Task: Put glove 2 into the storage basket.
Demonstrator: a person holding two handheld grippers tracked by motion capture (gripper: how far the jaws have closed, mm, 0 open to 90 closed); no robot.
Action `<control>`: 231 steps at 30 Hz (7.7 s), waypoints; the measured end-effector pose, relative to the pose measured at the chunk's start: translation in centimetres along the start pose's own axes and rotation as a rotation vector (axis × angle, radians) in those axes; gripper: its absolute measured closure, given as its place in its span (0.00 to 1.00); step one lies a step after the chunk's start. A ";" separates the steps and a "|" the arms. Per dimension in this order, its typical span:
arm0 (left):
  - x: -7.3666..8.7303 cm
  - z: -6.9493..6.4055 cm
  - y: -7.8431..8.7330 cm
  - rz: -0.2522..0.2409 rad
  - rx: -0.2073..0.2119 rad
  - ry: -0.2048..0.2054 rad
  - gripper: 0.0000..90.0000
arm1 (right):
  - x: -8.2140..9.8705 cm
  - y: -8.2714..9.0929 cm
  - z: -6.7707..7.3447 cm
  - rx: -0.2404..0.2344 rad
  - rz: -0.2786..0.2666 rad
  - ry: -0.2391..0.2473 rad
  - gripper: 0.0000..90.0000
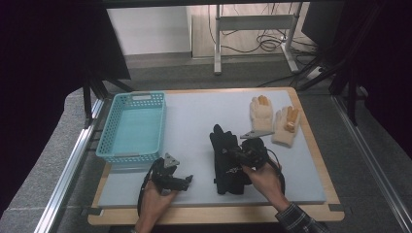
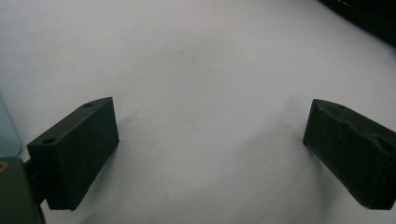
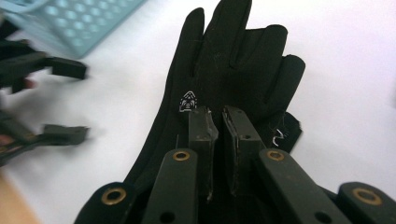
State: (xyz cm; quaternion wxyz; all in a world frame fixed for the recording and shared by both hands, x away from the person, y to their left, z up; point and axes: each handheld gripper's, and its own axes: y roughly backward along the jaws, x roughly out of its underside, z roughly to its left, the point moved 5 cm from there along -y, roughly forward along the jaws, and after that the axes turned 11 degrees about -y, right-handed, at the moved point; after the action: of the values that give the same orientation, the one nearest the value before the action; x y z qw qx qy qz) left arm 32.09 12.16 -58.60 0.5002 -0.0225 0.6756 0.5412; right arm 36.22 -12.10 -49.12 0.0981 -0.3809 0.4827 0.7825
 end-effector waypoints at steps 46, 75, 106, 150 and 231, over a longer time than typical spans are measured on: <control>0.0 0.0 0.0 0.007 0.002 -0.007 0.04 | -5.4 -10.4 -3.1 0.031 0.024 0.114 0.91; 0.0 0.0 0.0 -0.001 -0.001 0.003 0.04 | 5.6 -1.0 -1.5 -0.175 0.134 0.205 0.91; 0.0 0.0 0.0 -0.001 0.000 0.003 0.04 | 4.8 1.6 -4.2 -0.171 0.038 0.153 0.89; 2.0 1.4 1.5 0.011 -0.003 0.009 0.00 | 6.5 -5.3 1.7 -0.202 0.085 0.275 0.96; -8.7 -2.9 -2.0 0.019 0.171 -0.113 0.00 | 6.8 -0.2 -11.3 0.070 0.001 0.150 0.14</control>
State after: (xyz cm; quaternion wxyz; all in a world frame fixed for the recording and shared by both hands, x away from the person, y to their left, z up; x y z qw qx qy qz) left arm 35.68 4.72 -54.19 0.5324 0.0574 0.6900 0.4869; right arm 37.31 -22.78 -56.71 0.0742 -0.4346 0.5160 0.7344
